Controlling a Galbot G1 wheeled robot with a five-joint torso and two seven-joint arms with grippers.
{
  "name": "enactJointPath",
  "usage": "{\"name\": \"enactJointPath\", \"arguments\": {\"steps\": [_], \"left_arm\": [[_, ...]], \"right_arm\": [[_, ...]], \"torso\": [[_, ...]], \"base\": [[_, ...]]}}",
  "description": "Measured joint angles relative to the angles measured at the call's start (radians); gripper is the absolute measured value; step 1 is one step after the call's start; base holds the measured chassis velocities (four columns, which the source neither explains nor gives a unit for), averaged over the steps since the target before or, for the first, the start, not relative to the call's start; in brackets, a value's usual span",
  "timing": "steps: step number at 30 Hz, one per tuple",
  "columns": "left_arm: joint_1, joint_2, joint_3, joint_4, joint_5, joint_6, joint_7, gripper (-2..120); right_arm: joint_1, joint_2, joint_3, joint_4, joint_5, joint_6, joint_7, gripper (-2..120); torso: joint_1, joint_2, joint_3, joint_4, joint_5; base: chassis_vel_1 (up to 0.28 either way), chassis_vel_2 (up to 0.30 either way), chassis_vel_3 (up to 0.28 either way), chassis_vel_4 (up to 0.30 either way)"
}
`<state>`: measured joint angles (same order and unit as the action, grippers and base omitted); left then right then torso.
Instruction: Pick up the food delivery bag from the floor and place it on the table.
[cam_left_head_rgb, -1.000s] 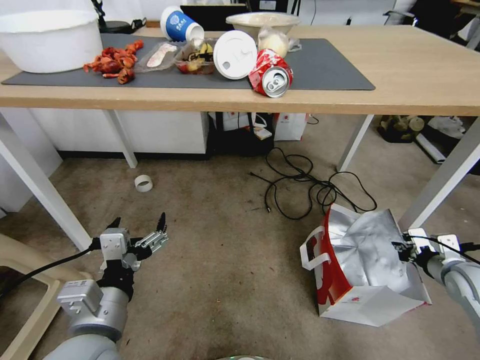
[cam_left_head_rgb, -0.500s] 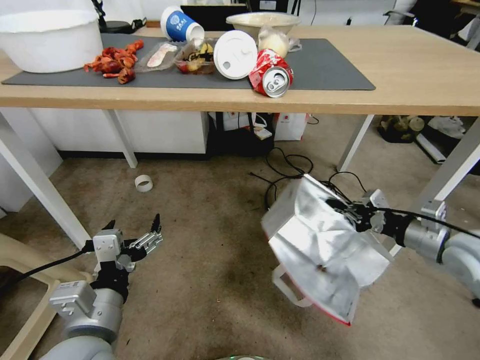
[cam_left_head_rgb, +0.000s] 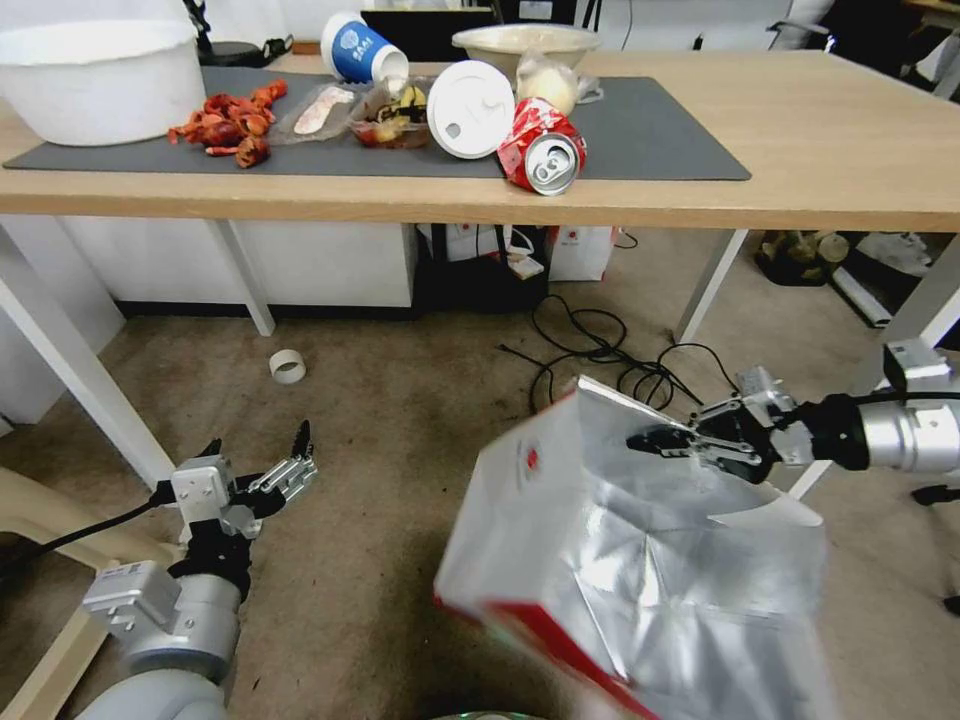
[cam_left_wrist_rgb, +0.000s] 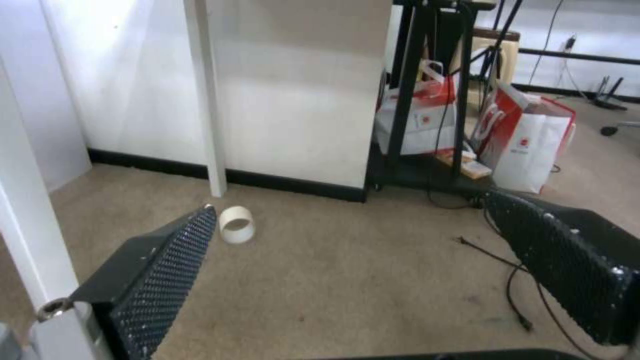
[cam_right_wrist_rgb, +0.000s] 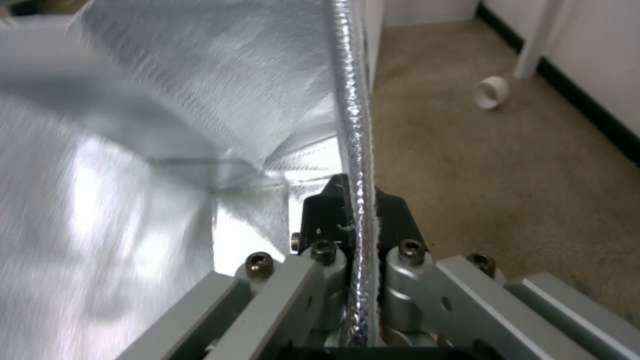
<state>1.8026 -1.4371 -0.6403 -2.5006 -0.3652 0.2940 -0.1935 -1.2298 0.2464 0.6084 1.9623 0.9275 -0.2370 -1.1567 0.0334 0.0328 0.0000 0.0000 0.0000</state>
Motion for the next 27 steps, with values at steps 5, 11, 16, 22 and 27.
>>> {"name": "enactJointPath", "arguments": {"steps": [5, 11, 16, 22, 27], "left_arm": [[-0.004, 0.005, -0.001, 0.0, -0.012, 0.002, 0.001, 100], [-0.006, 0.005, -0.003, 0.0, -0.022, 0.004, 0.002, 100], [-0.006, 0.006, -0.003, 0.0, -0.03, 0.004, 0.003, 100], [-0.008, 0.011, -0.004, 0.0, -0.039, 0.005, -0.001, 100], [-0.01, 0.015, -0.006, 0.001, -0.045, 0.009, -0.005, 100]], "right_arm": [[0.01, 0.002, 0.001, -0.017, -0.012, 0.023, -0.061, 0], [0.008, 0.004, 0.0, -0.016, -0.026, 0.024, -0.081, 0], [0.002, 0.007, 0.0, -0.014, -0.028, 0.024, -0.088, 0], [0.01, 0.011, -0.011, -0.015, -0.022, 0.018, -0.096, 0], [0.029, 0.016, -0.031, -0.017, -0.012, 0.005, -0.107, 0]], "torso": [[0.0, 0.0, 0.0, 0.0001, 0.0002], [0.0, 0.0, 0.0, 0.0002, 0.0], [0.0, 0.0, 0.0, 0.0001, 0.0], [0.0, 0.0, 0.0, 0.0002, -0.0001], [0.0, 0.0, 0.0, 0.0002, 0.0]], "base": [[0.0, 0.0, 0.0, 0.0], [0.0, 0.0, 0.0, 0.0], [0.0, 0.0, 0.0, 0.0], [0.0, 0.0, 0.0, 0.0], [0.0, 0.0, 0.0, 0.0]]}}
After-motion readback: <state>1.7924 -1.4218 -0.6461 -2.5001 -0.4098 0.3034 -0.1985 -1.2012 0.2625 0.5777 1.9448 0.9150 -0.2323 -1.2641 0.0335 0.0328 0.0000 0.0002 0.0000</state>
